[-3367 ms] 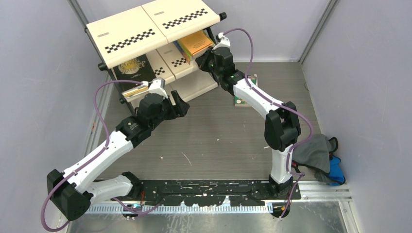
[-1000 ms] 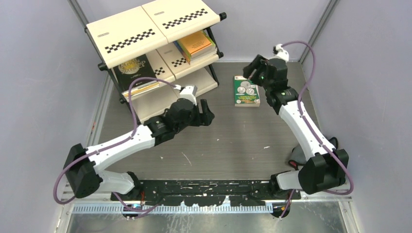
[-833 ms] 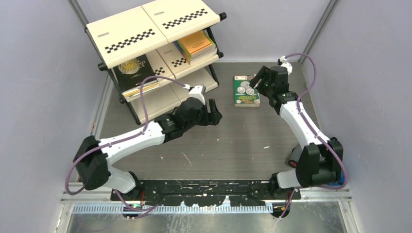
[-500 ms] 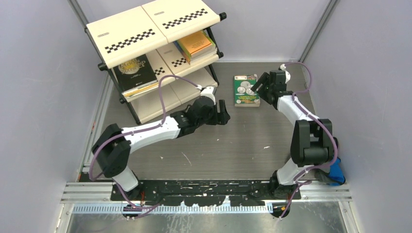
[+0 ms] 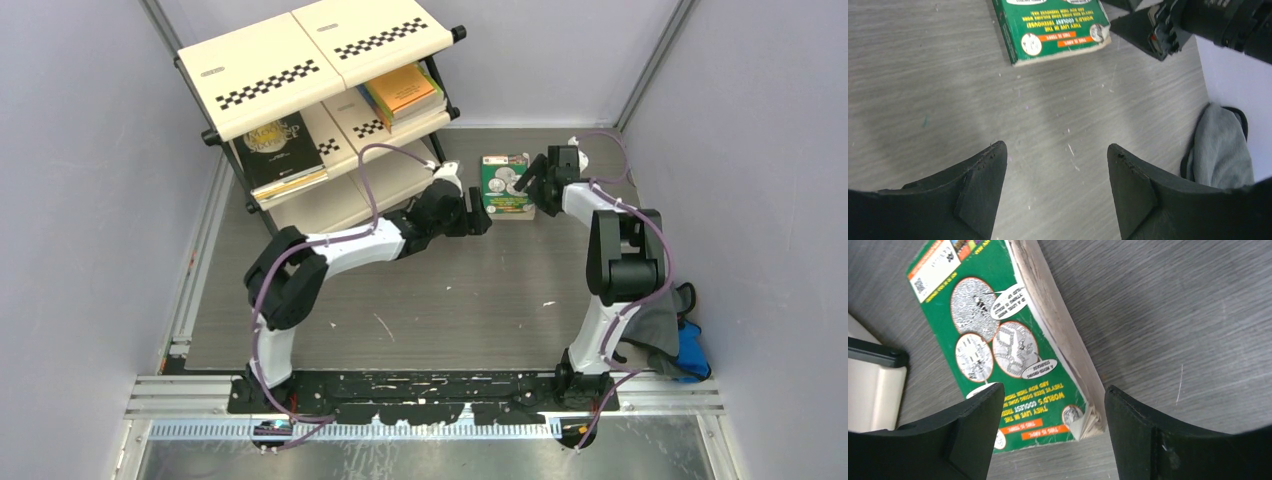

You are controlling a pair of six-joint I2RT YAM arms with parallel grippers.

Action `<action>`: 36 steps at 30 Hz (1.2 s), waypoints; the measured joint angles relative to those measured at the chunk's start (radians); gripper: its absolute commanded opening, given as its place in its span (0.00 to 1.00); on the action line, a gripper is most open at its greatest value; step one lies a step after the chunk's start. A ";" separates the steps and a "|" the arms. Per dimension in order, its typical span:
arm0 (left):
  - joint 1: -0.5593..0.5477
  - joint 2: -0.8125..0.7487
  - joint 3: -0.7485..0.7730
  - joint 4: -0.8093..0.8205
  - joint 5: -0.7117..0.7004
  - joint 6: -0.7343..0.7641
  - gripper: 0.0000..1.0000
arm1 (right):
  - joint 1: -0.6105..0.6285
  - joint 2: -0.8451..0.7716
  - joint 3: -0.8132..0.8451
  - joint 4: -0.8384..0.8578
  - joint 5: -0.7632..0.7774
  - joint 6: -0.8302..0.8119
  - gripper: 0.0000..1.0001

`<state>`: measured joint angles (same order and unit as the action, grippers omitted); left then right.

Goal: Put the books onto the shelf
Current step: Pick up the book from the center of the board.

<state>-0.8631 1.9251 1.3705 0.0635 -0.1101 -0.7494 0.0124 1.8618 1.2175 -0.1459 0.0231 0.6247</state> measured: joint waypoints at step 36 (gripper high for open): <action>0.090 0.477 0.449 -0.009 0.054 -0.116 0.72 | 0.015 0.216 0.280 -0.298 -0.167 -0.146 0.53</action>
<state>-0.7731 2.4023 1.8198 0.0547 -0.0559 -0.8658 0.0273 2.0773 1.4975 -0.4435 -0.1436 0.4789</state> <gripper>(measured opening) 0.732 0.644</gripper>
